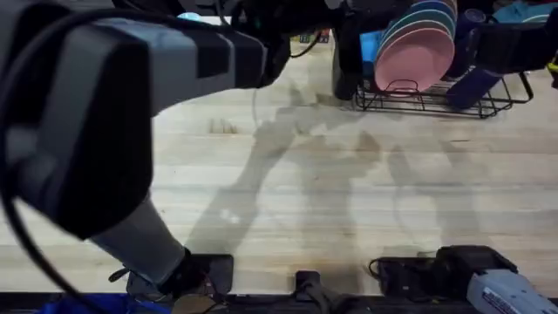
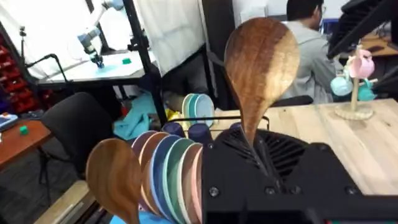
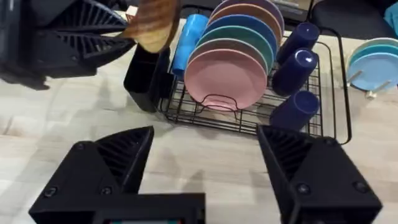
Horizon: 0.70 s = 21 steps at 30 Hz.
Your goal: Pick up the spoon on the table one by one and put them onto the rack
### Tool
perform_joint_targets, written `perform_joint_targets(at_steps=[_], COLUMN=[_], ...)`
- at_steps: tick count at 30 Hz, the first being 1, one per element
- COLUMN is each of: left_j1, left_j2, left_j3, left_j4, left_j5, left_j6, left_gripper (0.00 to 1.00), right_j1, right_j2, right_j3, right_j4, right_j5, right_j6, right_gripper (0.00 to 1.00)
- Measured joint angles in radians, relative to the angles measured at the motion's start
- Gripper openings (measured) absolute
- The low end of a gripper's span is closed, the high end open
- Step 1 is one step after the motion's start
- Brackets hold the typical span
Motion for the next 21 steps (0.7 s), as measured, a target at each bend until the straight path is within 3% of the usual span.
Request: perform_joint_targets(at_steps=[7, 15, 21], left_j1=[-0.011, -0.066, -0.069], left_j2=[0.100, 0.137, 0.137], left_j3=[0.000, 0.000, 0.000], left_j4=[0.158, 0.160, 0.157], left_j5=[-0.018, -0.095, -0.135], left_j6=[-0.137, -0.165, -0.163], left_gripper=[0.042, 0.042, 0.042], right_j1=[0.000, 0.000, 0.000], right_j2=[0.000, 0.000, 0.000], right_j3=[0.000, 0.000, 0.000], right_j4=[-0.005, -0.005, -0.005], right_j5=[0.000, 0.000, 0.000], right_j6=[0.000, 0.000, 0.000], right_gripper=[0.997, 0.997, 0.997])
